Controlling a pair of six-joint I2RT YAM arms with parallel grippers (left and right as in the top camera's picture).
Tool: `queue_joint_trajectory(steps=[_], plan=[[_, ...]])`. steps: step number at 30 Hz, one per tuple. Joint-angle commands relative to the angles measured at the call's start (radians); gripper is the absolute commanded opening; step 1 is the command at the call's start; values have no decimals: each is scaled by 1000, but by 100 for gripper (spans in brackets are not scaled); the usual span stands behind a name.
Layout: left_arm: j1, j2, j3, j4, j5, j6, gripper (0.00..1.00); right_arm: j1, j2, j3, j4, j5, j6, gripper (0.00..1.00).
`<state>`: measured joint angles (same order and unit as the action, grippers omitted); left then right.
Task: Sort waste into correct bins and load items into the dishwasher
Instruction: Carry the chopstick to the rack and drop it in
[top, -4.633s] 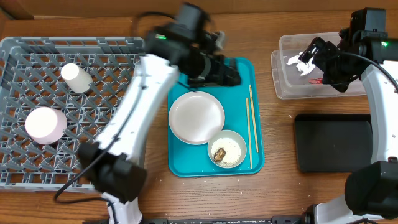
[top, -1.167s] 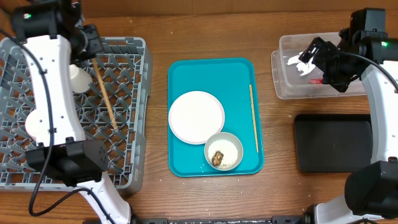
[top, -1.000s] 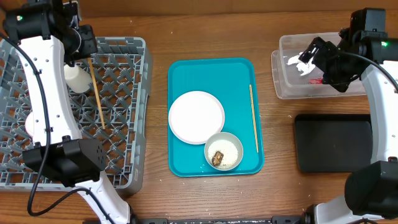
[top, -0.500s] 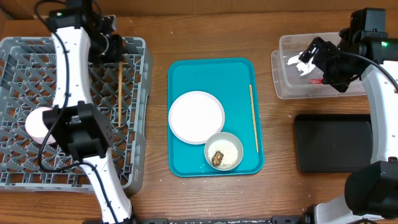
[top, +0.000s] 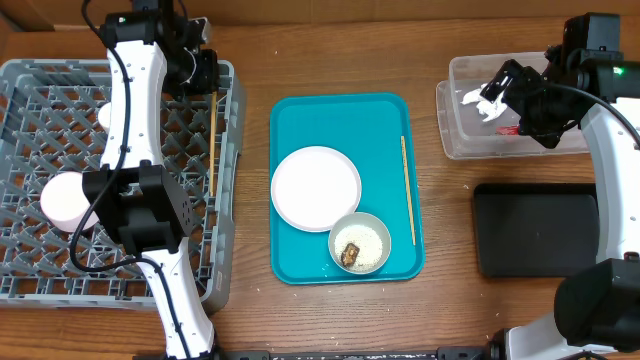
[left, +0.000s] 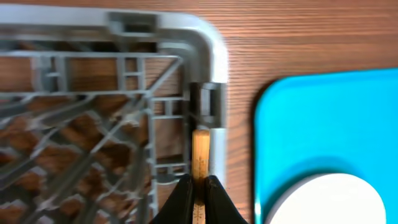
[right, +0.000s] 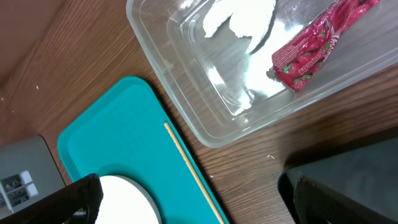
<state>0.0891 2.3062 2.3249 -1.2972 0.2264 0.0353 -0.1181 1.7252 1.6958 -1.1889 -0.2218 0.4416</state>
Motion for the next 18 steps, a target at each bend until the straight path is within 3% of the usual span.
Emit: queue_joint_trajectory(steps=[1, 8, 9, 14, 18], plan=[[1, -11, 3, -8, -168, -69, 8, -1, -7, 0, 6, -3, 3, 100], [0, -11, 2, -15, -150, -65, 11, -1, -7, 0, 6, -3, 3, 100], [0, -11, 2, -15, -148, -65, 15, -1, -7, 0, 6, -3, 3, 100], [0, -11, 2, -18, -128, -65, 49, -1, -7, -1, 6, -3, 3, 100], [0, -12, 4, -22, -5, -65, 52, -1, -7, 0, 6, -3, 3, 100]])
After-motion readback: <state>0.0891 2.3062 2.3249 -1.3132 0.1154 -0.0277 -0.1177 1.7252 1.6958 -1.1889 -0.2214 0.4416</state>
